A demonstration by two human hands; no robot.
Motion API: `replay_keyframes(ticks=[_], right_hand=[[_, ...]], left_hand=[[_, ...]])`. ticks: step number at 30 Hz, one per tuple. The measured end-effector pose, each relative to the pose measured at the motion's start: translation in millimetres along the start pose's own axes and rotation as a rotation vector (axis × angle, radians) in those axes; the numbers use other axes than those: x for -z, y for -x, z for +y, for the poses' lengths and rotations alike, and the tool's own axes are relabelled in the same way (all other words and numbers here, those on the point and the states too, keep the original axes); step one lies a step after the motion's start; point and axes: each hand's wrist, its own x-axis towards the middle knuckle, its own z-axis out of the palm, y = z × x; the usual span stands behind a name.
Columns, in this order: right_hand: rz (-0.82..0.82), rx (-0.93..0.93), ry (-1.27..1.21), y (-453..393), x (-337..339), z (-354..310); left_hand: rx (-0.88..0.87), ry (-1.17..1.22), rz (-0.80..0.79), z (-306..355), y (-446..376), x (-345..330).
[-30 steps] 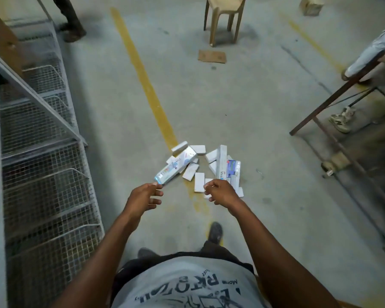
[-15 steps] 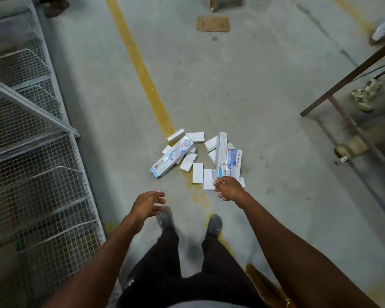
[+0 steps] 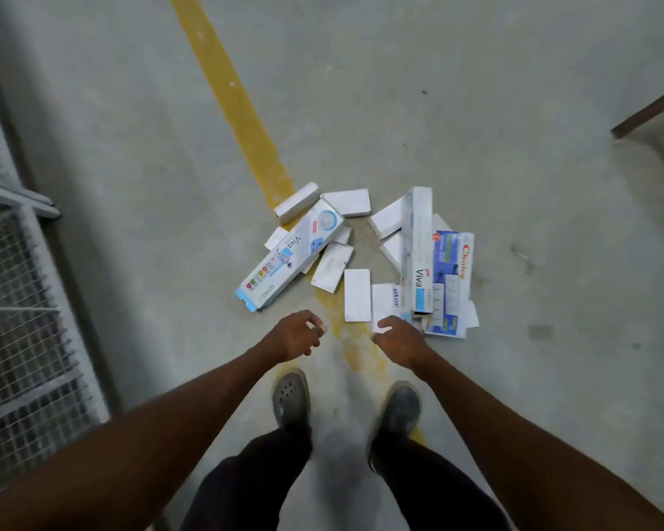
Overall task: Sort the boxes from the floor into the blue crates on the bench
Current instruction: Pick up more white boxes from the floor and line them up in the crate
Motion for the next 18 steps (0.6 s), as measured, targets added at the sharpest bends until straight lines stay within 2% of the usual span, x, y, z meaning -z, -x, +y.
replay_keyframes(ticks=[2, 7, 10, 12, 14, 18], right_hand=[[-0.029, 0.029, 0.067, -71, -18, 20], [0.017, 0.091, 0.213, -213, -26, 44], [-0.041, 0.125, 0.385, -270, -21, 57], [-0.052, 0.156, 0.507, -292, -19, 68], [-0.007, 0.178, 0.595, -309, -15, 79], [0.065, 0.248, 0.665, -326, -8, 90]], left_hand=[[-0.082, -0.209, -0.005, -16, -75, -8], [-0.143, -0.392, 0.108, -44, -232, -21], [-0.186, -0.668, 0.113, -60, -292, -36], [-0.225, -0.769, 0.148, -63, -318, -46], [-0.252, -0.769, 0.189, -67, -341, -53], [-0.174, -0.613, 0.222, -76, -372, -55]])
